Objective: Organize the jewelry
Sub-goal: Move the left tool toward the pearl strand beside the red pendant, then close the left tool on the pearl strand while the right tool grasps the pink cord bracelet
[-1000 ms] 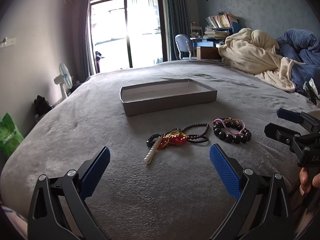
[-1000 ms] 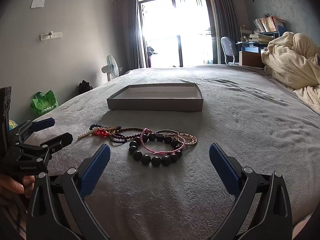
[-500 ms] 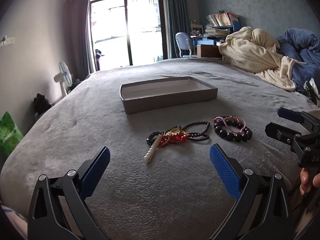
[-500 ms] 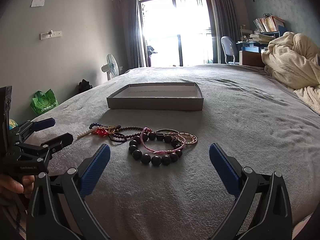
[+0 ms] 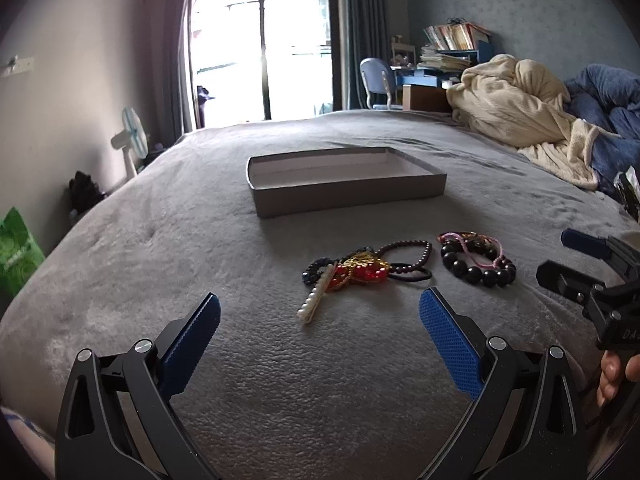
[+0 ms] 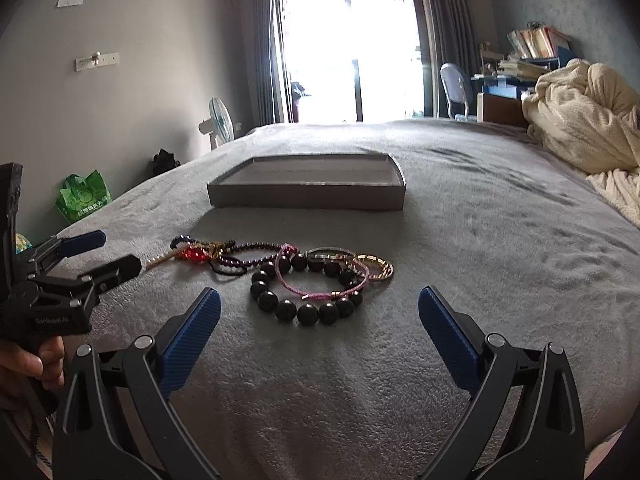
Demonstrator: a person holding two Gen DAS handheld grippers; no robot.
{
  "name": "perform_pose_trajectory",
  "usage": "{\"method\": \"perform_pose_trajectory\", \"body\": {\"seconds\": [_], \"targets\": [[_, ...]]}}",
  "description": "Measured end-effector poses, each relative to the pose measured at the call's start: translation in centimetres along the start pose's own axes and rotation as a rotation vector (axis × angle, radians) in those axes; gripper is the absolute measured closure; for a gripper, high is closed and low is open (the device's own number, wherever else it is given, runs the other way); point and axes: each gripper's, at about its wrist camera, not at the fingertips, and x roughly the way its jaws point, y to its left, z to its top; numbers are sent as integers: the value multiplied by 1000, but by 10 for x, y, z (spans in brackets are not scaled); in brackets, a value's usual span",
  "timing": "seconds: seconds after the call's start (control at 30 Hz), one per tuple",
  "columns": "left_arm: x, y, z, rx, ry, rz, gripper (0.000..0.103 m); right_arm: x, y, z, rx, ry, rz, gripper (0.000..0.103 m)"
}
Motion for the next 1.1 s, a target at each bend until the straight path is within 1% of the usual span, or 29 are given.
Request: {"method": "perform_pose_trajectory", "body": {"seconds": [0.1,0.23,0.37,0.47,0.53,0.6,0.63,0.67,0.73,0.77,0.8,0.87,0.97,1.1], "targets": [[5,5,2,-10,22,-5,5,4,1,-1,2,24,15,5],[18,6,6,5,72,-25,8,9,3,-2,-4,55,27,5],[29,2,8,56,92,-22,18,16,1,1,3,92,7,5],[37,2,8,68,117,-30,24,19,-4,5,28,113,14,5],[42,4,8,65,130,-38,30,21,-6,7,35,120,21,5],[48,7,7,56,151,-57,42,25,-8,11,42,129,29,5],[51,8,6,52,166,-68,46,26,-9,14,49,133,33,5],[54,10,6,45,181,-88,56,28,-11,16,58,136,37,5],[54,12,5,36,188,-100,68,31,-14,21,74,144,44,5],[54,13,5,36,188,-101,78,33,-15,23,77,147,47,5],[54,14,5,36,191,-101,83,34,-15,24,77,147,48,5],[52,15,4,34,192,-102,90,37,-14,26,78,153,56,5],[49,17,5,25,190,-107,95,44,-15,29,79,168,63,5],[42,22,5,7,183,-108,95,55,-21,37,112,185,64,5]]}}
